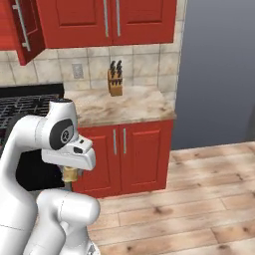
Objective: Pick the candle and candle from the dining table and place them in the open cabinet. Close the cabinet after placing the objects.
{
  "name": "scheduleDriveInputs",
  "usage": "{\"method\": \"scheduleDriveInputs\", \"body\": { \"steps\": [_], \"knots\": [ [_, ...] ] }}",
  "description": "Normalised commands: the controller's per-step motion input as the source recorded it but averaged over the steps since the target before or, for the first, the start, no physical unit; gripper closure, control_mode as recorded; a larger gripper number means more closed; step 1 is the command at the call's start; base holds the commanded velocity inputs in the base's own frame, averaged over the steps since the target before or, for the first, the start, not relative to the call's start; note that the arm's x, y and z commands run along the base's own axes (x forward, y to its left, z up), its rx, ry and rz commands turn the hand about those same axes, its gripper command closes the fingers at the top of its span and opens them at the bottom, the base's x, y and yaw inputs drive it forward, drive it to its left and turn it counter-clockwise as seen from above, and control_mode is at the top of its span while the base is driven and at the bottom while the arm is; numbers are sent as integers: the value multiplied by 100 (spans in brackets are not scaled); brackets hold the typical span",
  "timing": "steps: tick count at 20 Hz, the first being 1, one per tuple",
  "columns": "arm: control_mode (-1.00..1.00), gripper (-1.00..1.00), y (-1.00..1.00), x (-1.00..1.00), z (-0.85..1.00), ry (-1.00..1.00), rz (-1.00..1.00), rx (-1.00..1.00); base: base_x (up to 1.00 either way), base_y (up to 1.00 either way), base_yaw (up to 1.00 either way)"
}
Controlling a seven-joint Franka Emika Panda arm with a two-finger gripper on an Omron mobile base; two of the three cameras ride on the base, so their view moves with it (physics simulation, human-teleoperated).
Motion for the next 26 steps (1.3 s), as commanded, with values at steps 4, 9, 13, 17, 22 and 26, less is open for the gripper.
{"method": "scheduleDriveInputs", "body": {
  "steps": [4, 9, 13, 17, 22, 26],
  "knots": [
    [100, 100, 0, 0, 0, 0, 0, 0, 11, 0, 81],
    [100, 100, 0, 0, 0, 0, 0, 0, 4, 29, 60],
    [100, 100, 0, 0, 0, 0, 0, 0, 0, 23, 27],
    [100, 100, 0, 0, 0, 0, 0, 0, 4, 32, 7],
    [100, 100, 0, 0, 0, 0, 0, 0, 24, 64, -3],
    [100, 100, 0, 0, 0, 0, 0, 0, 26, 73, -8]
  ]
}}
